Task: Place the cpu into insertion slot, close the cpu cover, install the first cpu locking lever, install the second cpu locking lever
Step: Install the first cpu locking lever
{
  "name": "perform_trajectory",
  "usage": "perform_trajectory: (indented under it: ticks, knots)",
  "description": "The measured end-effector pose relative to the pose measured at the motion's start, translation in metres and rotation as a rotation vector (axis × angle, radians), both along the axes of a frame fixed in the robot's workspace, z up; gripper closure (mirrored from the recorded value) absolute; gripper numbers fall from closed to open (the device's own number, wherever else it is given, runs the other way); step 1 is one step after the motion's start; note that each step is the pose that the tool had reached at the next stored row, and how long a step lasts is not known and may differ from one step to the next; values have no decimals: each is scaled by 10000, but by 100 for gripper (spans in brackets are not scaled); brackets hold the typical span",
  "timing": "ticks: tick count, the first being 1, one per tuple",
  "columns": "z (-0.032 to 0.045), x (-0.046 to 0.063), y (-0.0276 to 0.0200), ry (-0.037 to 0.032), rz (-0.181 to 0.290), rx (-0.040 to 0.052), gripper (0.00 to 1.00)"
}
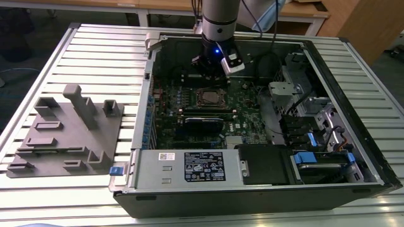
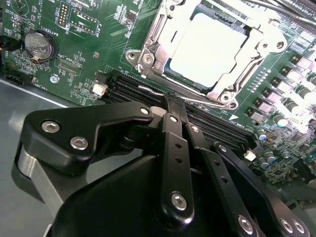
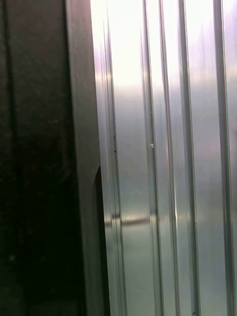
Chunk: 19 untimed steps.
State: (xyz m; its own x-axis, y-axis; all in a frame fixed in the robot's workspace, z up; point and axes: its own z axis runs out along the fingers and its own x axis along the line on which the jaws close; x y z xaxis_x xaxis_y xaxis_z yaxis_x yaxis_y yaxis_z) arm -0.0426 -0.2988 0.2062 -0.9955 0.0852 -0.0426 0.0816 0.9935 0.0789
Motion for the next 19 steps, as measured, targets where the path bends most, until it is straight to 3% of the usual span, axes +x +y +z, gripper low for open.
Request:
perform_trajectory:
  ticks: [19]
  knots:
    - [-59, 18, -10, 0, 1, -6, 89]
